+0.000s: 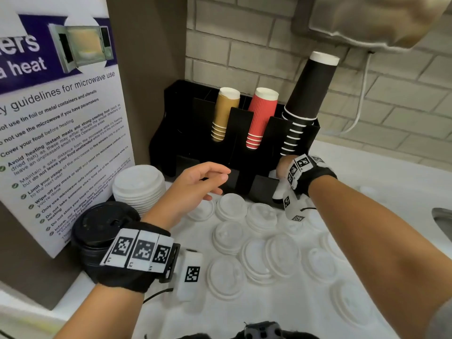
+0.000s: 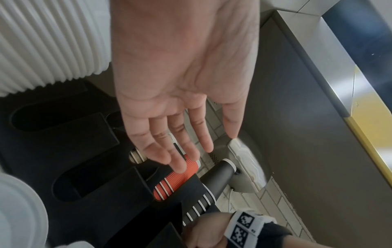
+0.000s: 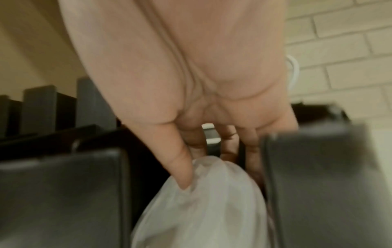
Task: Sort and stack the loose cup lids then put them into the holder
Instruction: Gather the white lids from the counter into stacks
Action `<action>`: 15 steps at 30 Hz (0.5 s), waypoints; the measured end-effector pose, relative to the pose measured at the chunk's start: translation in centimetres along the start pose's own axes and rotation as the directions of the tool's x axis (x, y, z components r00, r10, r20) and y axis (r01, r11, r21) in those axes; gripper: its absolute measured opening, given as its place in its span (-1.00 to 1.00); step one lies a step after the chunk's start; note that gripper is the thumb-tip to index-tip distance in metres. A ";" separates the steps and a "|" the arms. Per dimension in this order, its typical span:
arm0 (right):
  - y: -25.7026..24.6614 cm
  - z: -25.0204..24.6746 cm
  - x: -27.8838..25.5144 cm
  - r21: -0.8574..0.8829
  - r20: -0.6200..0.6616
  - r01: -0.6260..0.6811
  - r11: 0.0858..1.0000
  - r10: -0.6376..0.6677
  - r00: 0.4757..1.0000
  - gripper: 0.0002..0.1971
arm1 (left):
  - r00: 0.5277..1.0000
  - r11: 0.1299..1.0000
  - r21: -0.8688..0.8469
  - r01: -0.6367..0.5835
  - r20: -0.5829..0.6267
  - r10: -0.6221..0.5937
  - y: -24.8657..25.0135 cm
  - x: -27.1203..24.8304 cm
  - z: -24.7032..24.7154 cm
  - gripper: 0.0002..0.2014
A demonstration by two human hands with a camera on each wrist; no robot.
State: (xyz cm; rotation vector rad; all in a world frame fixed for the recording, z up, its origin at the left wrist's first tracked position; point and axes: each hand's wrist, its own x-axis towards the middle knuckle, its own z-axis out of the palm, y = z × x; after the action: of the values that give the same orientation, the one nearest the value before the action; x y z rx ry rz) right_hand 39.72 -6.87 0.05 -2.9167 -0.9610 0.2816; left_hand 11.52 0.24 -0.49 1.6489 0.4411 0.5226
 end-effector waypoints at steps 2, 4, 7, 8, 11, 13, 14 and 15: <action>-0.1 -1.1 -1.1 -0.052 -0.002 0.051 0.997 -0.051 0.999 -0.64 | 1.000 1.000 -0.006 0.001 0.003 -0.001 0.0 0.0 0.2 -0.85; -0.1 -2.9 -1.9 -0.044 -0.033 0.053 0.998 -0.055 0.998 -0.61 | 1.000 1.000 -0.010 0.002 -0.002 -0.002 -0.1 -0.1 0.5 -0.85; 0.2 -6.2 -4.4 0.101 -0.075 -0.001 0.995 0.009 0.997 -0.58 | 1.000 1.000 -0.026 0.004 -0.021 -0.005 -0.1 -0.1 1.2 -0.84; 0.3 -6.8 -5.7 0.254 -0.098 0.022 0.967 0.003 0.995 -0.59 | 1.000 0.999 -0.032 0.004 -0.024 -0.005 -0.1 -0.1 1.6 -0.82; -0.2 -6.4 -11.1 0.829 -0.076 0.127 0.544 -0.116 0.990 -0.76 | 1.000 0.997 -0.076 0.008 -0.018 -0.010 -0.1 0.0 3.1 -0.57; -1.3 -4.6 -13.9 0.957 0.020 0.075 0.280 -0.324 0.946 -0.77 | 1.000 0.979 -0.203 -0.026 -0.006 0.026 -0.3 -0.1 3.9 -0.22; -1.9 -3.6 -15.0 0.979 0.046 0.040 0.201 -0.405 0.913 -0.76 | 0.998 0.955 -0.291 -0.057 0.002 0.060 -0.5 -0.2 4.2 -0.08; -2.4 -2.7 -15.7 0.991 0.055 0.007 0.136 -0.450 0.892 -0.75 | 0.996 0.919 -0.385 -0.080 0.012 0.091 -0.8 -0.3 4.4 0.05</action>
State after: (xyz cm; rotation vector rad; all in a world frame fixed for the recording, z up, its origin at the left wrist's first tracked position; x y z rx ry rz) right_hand 26.38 -14.26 5.37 -1.4243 -0.7518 0.9917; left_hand 13.78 -3.45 -1.82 1.2975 0.2258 0.6076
